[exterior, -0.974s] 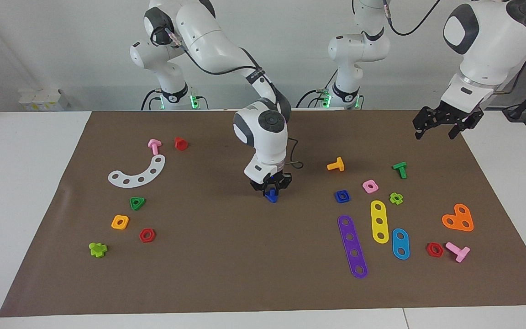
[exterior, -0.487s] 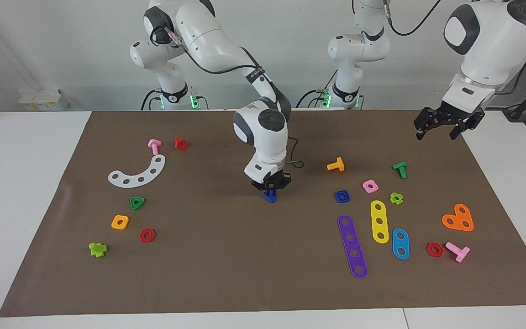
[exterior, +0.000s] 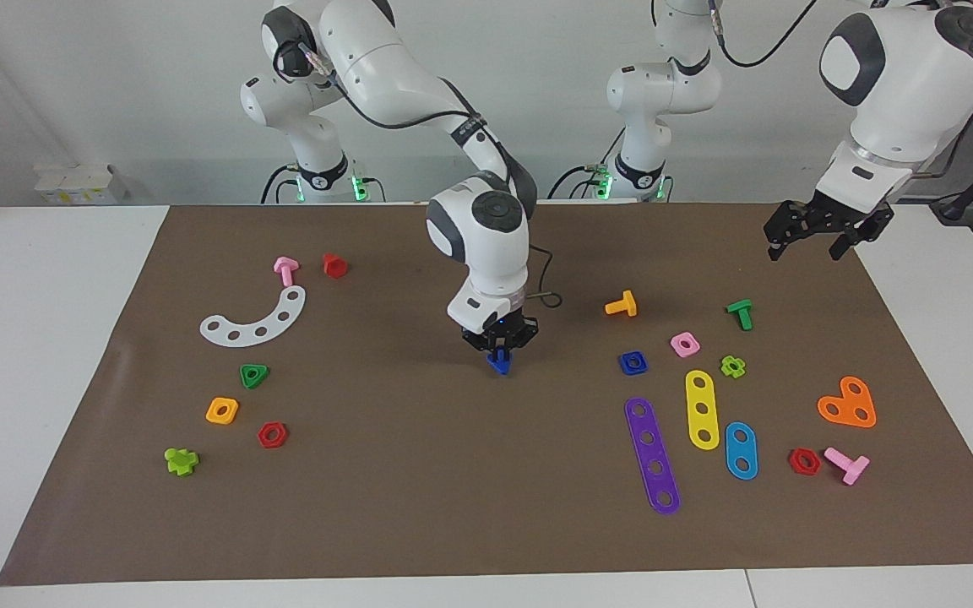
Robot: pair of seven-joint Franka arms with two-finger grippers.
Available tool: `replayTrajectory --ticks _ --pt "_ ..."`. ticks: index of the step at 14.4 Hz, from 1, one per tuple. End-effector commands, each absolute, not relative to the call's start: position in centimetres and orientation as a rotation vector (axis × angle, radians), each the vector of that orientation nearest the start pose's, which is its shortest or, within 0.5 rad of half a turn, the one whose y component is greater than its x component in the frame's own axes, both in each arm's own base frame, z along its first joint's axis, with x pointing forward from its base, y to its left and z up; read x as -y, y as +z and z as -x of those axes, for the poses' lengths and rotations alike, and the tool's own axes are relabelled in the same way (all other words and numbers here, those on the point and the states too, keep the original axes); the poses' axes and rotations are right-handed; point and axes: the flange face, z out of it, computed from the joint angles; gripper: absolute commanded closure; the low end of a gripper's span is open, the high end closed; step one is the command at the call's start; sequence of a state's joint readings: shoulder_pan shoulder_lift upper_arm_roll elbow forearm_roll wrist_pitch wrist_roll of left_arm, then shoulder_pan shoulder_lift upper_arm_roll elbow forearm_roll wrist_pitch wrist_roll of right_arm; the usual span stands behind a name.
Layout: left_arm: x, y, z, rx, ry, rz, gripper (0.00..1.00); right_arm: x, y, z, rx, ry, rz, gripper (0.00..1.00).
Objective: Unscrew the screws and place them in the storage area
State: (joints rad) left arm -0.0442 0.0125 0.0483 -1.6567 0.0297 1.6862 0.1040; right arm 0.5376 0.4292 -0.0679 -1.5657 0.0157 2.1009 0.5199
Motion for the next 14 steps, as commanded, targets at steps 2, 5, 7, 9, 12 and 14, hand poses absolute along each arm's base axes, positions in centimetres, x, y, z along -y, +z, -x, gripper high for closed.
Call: replayTrajectory --ticks 2,5,7,9,12,14 --pt "-1.0 59.1 -56.3 -0.143 -0.061 3.098 0.0 -17.9 44.8 -62.9 -0.048 -0.146 3.108 1.0" --pt "-0.3 59.1 -56.2 -0.152 -0.057 3.098 0.0 -8.2 43.3 -63.7 0.002 -0.097 3.126 1.0" --pt "0.2 58.9 -56.1 -0.164 -0.038 3.098 0.0 -3.1 40.3 -62.3 0.005 -0.086 3.122 1.0" --pt "0.6 59.1 -56.0 -0.167 -0.039 3.106 0.0 -1.5 37.0 -61.0 -0.039 -0.088 3.093 1.0" --pt "0.9 59.1 -56.1 -0.168 -0.042 3.119 0.0 -0.9 33.8 -59.8 -0.063 -0.105 3.079 1.0" --pt "0.9 59.2 -56.2 -0.168 -0.045 3.119 0.0 -1.2 32.7 -58.8 -0.05 -0.079 3.082 1.0"
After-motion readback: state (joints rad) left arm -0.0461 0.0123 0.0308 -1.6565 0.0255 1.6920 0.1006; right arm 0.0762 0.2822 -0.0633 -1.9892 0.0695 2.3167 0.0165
